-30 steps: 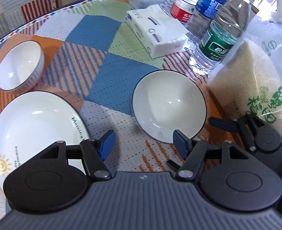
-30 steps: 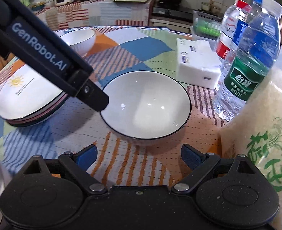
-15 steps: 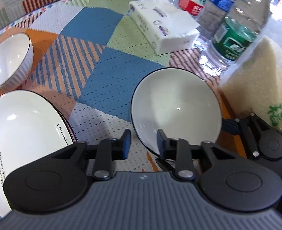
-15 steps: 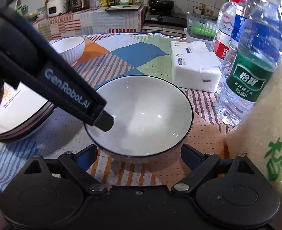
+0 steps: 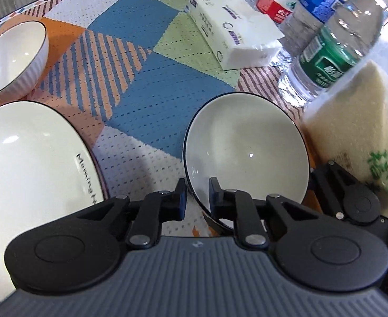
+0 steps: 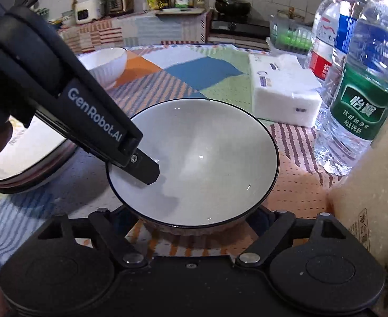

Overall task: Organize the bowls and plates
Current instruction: 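Close the left tool on the second bowl rim while the right tool grips it, then carry the second bowl with both tools and lower it into the first bowl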

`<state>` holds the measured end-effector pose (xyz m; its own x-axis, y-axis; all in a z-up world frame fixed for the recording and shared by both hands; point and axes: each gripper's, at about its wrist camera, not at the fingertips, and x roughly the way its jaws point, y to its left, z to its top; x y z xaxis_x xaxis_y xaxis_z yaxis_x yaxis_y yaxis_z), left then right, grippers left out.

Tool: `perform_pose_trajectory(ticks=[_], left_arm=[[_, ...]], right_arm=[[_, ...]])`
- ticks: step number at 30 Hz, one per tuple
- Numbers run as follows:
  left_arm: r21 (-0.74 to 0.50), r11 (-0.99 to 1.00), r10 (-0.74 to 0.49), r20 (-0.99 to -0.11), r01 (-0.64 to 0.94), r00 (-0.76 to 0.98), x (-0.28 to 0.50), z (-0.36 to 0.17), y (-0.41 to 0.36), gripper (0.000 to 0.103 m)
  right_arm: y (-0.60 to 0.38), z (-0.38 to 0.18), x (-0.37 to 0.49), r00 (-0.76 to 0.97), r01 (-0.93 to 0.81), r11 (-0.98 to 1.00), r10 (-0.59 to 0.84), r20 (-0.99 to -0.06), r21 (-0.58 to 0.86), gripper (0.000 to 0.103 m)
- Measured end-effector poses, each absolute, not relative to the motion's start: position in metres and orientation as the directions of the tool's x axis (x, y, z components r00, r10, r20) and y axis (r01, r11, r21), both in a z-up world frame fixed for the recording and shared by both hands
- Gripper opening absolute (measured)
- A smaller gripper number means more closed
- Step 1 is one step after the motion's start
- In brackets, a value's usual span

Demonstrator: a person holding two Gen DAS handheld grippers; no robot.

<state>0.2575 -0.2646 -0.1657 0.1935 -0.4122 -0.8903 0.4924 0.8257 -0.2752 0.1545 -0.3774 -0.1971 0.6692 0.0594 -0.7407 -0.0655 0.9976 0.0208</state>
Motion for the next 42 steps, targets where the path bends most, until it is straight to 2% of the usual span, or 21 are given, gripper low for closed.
perform_pose_trajectory(ticks=[14, 24, 32, 42], left_arm=[[-0.245, 0.835, -0.397, -0.889, 0.492, 0.230, 0.236, -0.102, -0.230, 0.016], [-0.087, 0.862, -0.296, -0.887, 0.499, 0.355, 0.225, -0.056, -0.215, 0.016], [-0.067, 0.887, -0.278, -0.867, 0.457, 0.414, 0.236, -0.026, -0.191, 0.016], [-0.115, 0.936, -0.271, -0.837, 0.332, 0.476, 0.275, -0.015, -0.147, 0.016]], right_arm=[[-0.353, -0.140, 0.137, 0.694, -0.144, 0.989, 0.113, -0.711, 0.016, 0.088], [-0.326, -0.100, 0.146, 0.712, -0.196, 0.980, 0.119, -0.692, -0.033, 0.088], [-0.312, -0.064, 0.176, 0.668, -0.266, 0.964, 0.167, -0.725, -0.023, 0.088], [-0.291, -0.040, 0.221, 0.651, -0.404, 0.914, 0.261, -0.712, -0.034, 0.088]])
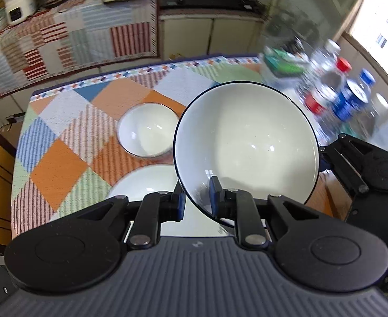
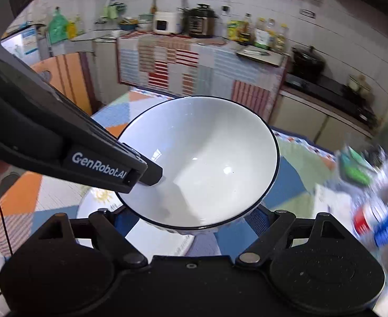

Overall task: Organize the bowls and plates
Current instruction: 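Carry the second bowl with both tools and lower it into the first bowl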

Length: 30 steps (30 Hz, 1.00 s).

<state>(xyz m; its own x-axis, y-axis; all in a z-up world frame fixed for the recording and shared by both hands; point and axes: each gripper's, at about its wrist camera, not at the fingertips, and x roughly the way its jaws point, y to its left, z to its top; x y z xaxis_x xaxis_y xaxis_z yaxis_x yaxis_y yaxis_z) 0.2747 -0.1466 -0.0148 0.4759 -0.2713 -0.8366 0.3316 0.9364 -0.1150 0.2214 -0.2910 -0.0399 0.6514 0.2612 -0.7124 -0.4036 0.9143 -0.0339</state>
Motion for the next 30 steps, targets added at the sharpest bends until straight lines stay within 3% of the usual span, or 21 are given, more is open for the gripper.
perform_pose_trajectory(ticks=[14, 26, 30], left_arm=[[-0.157, 0.982, -0.188, -0.789, 0.104, 0.585, 0.358, -0.065, -0.095, 0.016], [-0.037, 0.997, -0.068, -0.858, 0.070, 0.509, 0.412, -0.116, -0.105, 0.016], [-0.065, 0.994, -0.098, -0.862, 0.084, 0.498, 0.413, -0.124, -0.107, 0.016]], right_arm=[[-0.255, -0.075, 0.330, 0.564, -0.601, 0.799, 0.421, -0.710, -0.004, 0.088], [-0.250, -0.120, 0.376, 0.435, -0.547, 0.819, 0.455, -0.777, 0.173, 0.088], [-0.262, -0.128, 0.377, 0.398, -0.542, 0.808, 0.488, -0.777, 0.230, 0.088]])
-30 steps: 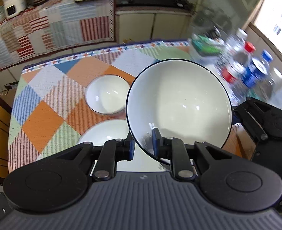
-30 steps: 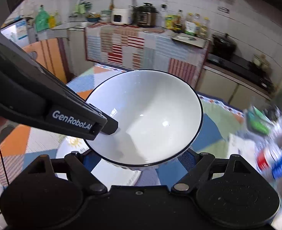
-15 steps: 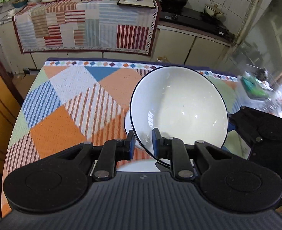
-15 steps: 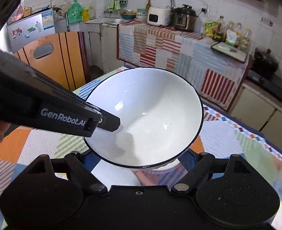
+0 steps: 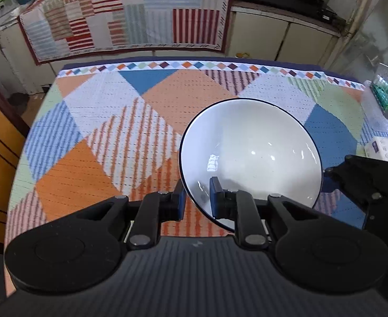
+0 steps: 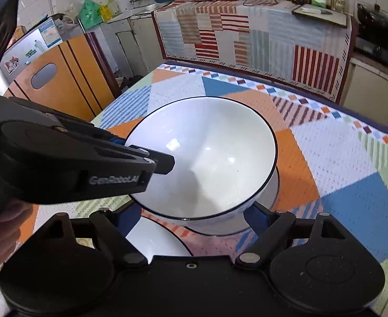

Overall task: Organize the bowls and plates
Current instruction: 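Carry the second bowl with both tools and lower it into the first bowl, then open both tools and withdraw from the stacked bowls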

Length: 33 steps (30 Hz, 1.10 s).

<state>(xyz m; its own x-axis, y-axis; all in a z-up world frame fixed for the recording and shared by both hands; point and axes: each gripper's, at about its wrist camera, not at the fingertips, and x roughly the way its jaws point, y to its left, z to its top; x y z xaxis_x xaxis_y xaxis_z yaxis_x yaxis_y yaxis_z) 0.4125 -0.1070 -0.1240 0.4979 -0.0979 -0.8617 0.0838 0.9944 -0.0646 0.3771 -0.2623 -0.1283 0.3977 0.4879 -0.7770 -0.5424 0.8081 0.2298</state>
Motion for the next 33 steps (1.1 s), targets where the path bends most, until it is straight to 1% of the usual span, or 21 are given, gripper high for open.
perform_pose_trajectory(ticks=[2, 6, 11, 14, 20, 25, 29, 33], left_arm=[[-0.065, 0.995, -0.095, -0.870, 0.079, 0.485, 0.412, -0.129, -0.110, 0.016], [-0.018, 0.997, -0.052, -0.857, 0.071, 0.512, 0.413, -0.135, -0.116, 0.018], [-0.038, 0.998, -0.058, -0.860, 0.050, 0.506, 0.418, -0.142, -0.114, 0.021], [-0.043, 0.998, -0.065, -0.852, 0.055, 0.519, 0.415, -0.140, -0.112, 0.023], [-0.065, 0.992, -0.113, -0.829, 0.106, 0.548, 0.397, -0.113, -0.106, 0.033], [-0.086, 0.983, -0.164, -0.820, 0.164, 0.549, 0.371, -0.090, -0.104, 0.035], [-0.118, 0.980, -0.189, -0.809, 0.162, 0.557, 0.354, -0.072, -0.101, 0.035], [-0.139, 0.971, -0.225, -0.811, 0.195, 0.540, 0.340, -0.055, -0.103, 0.035]], right_arm=[[-0.265, -0.132, 0.374, 0.403, -0.547, 0.810, 0.474, -0.783, 0.209, 0.088], [-0.261, -0.133, 0.374, 0.432, -0.560, 0.817, 0.430, -0.793, 0.138, 0.088], [-0.261, -0.137, 0.374, 0.462, -0.555, 0.828, 0.384, -0.800, 0.077, 0.089], [-0.263, -0.138, 0.372, 0.479, -0.541, 0.838, 0.379, -0.792, 0.073, 0.089], [-0.278, -0.134, 0.357, 0.486, -0.517, 0.846, 0.416, -0.769, 0.131, 0.089], [-0.291, -0.120, 0.332, 0.491, -0.541, 0.830, 0.445, -0.749, 0.138, 0.089], [-0.293, -0.100, 0.314, 0.512, -0.548, 0.829, 0.439, -0.739, 0.113, 0.089], [-0.290, -0.076, 0.299, 0.524, -0.550, 0.829, 0.437, -0.731, 0.102, 0.089]])
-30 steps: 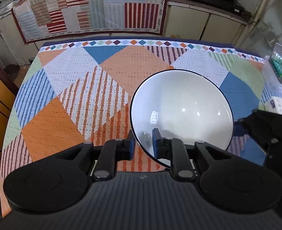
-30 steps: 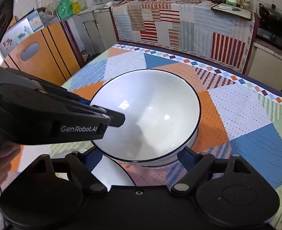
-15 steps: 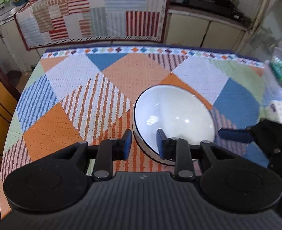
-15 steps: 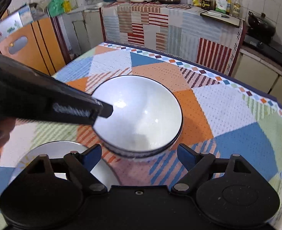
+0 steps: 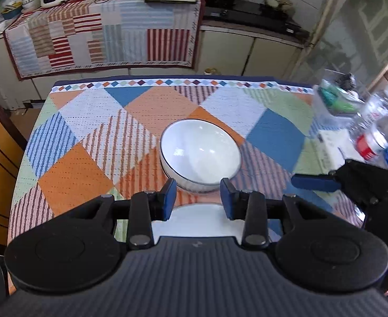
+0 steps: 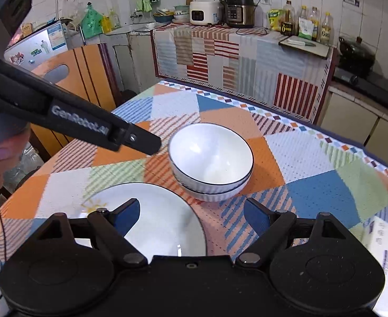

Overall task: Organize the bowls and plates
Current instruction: 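Open both tools and withdraw from the stacked bowls, then move both tools to a third white bowl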

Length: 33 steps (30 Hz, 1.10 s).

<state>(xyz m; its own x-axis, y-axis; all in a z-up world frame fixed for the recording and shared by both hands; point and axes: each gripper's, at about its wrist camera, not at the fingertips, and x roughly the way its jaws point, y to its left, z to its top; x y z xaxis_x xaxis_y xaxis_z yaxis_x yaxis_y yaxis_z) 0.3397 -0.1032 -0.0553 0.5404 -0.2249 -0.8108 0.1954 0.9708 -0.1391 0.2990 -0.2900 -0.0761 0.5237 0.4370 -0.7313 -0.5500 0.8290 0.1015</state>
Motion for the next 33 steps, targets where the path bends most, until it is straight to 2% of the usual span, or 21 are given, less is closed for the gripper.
perform_pose_trajectory(ticks=[2, 6, 10, 17, 25, 33], left_arm=[[-0.137, 0.969, -0.229, -0.812, 0.205, 0.536, 0.328, -0.047, -0.102, 0.035], [-0.138, 0.960, -0.250, -0.818, 0.245, 0.518, 0.299, -0.032, -0.098, 0.038], [-0.183, 0.936, -0.309, -0.838, 0.301, 0.450, 0.265, -0.023, -0.090, 0.041], [-0.156, 0.907, -0.308, -0.878, 0.391, 0.366, 0.206, -0.022, -0.082, 0.049], [-0.140, 0.881, -0.275, -0.928, 0.451, 0.250, 0.160, -0.050, -0.078, 0.055], [-0.120, 0.836, -0.230, -0.963, 0.535, 0.143, 0.134, -0.082, -0.090, 0.061]], right_arm=[[-0.291, -0.064, 0.287, 0.525, -0.559, 0.823, 0.446, -0.725, 0.102, 0.089], [-0.305, -0.055, 0.258, 0.485, -0.562, 0.805, 0.507, -0.713, 0.190, 0.089], [-0.316, -0.049, 0.224, 0.434, -0.576, 0.776, 0.558, -0.707, 0.258, 0.089], [-0.313, -0.039, 0.156, 0.372, -0.693, 0.700, 0.552, -0.746, 0.172, 0.089], [-0.298, -0.035, 0.095, 0.307, -0.810, 0.581, 0.539, -0.784, 0.081, 0.089], [-0.284, -0.071, 0.075, 0.217, -0.854, 0.514, 0.488, -0.846, 0.077, 0.089]])
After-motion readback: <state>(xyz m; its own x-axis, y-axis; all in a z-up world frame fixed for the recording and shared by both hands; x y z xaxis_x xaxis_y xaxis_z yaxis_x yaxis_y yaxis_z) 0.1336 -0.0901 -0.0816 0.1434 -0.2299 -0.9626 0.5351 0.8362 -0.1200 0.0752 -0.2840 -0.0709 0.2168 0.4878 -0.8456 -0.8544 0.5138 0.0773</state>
